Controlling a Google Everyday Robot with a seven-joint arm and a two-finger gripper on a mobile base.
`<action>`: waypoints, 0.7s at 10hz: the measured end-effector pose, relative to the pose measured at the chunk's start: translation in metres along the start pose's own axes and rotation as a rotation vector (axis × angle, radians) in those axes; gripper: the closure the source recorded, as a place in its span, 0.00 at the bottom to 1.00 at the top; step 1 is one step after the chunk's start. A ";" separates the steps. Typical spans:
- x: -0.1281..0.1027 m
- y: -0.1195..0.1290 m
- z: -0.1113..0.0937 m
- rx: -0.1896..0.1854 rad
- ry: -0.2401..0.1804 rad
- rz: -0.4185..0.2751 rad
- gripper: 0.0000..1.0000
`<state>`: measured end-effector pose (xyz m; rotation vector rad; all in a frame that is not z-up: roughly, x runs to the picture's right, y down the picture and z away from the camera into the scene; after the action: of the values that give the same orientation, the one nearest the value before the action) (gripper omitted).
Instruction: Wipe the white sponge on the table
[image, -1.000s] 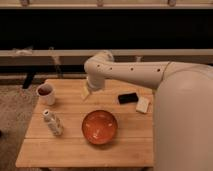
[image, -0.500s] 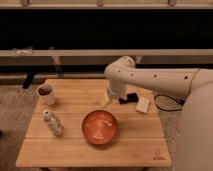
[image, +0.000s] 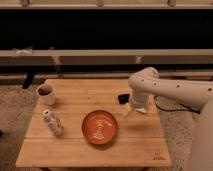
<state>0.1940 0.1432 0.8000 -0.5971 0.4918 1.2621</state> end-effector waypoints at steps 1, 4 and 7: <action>0.006 -0.026 0.019 0.000 0.020 0.029 0.20; 0.011 -0.054 0.040 -0.002 0.040 0.063 0.20; 0.012 -0.055 0.040 -0.003 0.040 0.065 0.20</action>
<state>0.2507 0.1680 0.8306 -0.6136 0.5467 1.3146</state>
